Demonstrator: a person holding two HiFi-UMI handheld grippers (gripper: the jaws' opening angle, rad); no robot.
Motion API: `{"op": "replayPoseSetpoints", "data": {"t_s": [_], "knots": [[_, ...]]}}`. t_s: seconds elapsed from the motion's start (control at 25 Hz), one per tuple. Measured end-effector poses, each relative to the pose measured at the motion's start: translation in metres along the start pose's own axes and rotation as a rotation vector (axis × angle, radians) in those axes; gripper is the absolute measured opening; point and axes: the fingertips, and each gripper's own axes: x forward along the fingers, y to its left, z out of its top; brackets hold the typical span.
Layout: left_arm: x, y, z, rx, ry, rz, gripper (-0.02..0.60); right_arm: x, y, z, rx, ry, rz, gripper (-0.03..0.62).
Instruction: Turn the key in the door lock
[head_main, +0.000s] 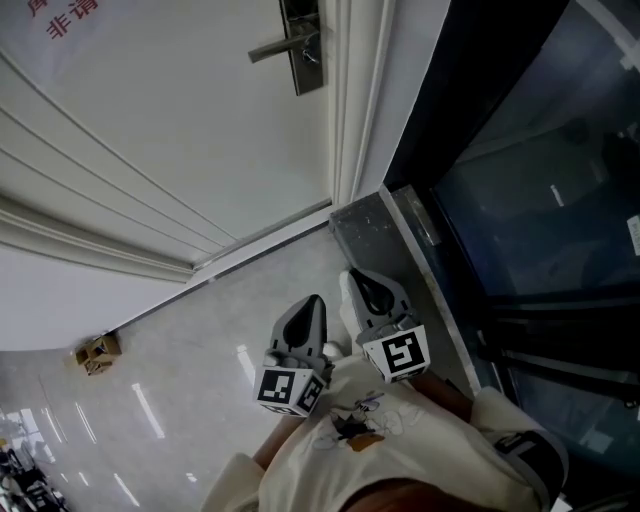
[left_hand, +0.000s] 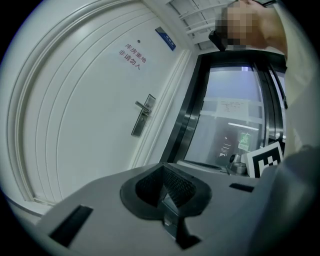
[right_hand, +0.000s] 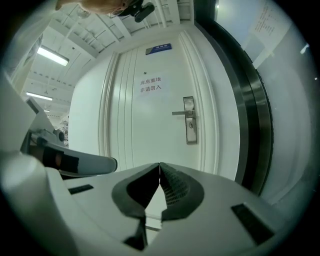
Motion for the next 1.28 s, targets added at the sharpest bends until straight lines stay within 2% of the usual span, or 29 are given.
{"op": "replayPoseSetpoints", "data": {"t_s": [0.12, 0.24, 0.36, 0.48, 0.68, 0.92, 1.08, 1.28], "knots": [[0.047, 0.015, 0.011, 0.002, 0.002, 0.001, 0.006, 0.037, -0.029, 0.005, -0.054, 0.024, -0.004, 0.008], [0.105, 0.023, 0.034, 0.035, -0.004, -0.016, 0.005, 0.080, -0.070, 0.013, -0.132, 0.065, -0.006, 0.008], [0.151, 0.035, 0.059, 0.058, -0.011, -0.006, 0.006, 0.116, -0.101, 0.030, -0.134, 0.050, 0.022, 0.008], [0.182, 0.050, 0.072, 0.037, -0.025, 0.036, 0.005, 0.148, -0.123, 0.046, -0.154, 0.046, 0.033, 0.008], [0.212, 0.068, 0.090, 0.033, -0.029, 0.046, 0.005, 0.205, -0.141, 0.077, -0.307, 0.018, 0.009, 0.008], [0.234, 0.090, 0.111, 0.041, -0.034, 0.031, 0.005, 0.253, -0.151, 0.115, -0.334, -0.046, -0.037, 0.017], [0.253, 0.105, 0.134, 0.050, -0.046, 0.022, 0.005, 0.268, -0.164, 0.126, -0.303, -0.055, -0.087, 0.021], [0.273, 0.115, 0.158, 0.065, -0.086, 0.017, 0.005, 0.281, -0.179, 0.142, -0.418, -0.074, -0.159, 0.080]]}}
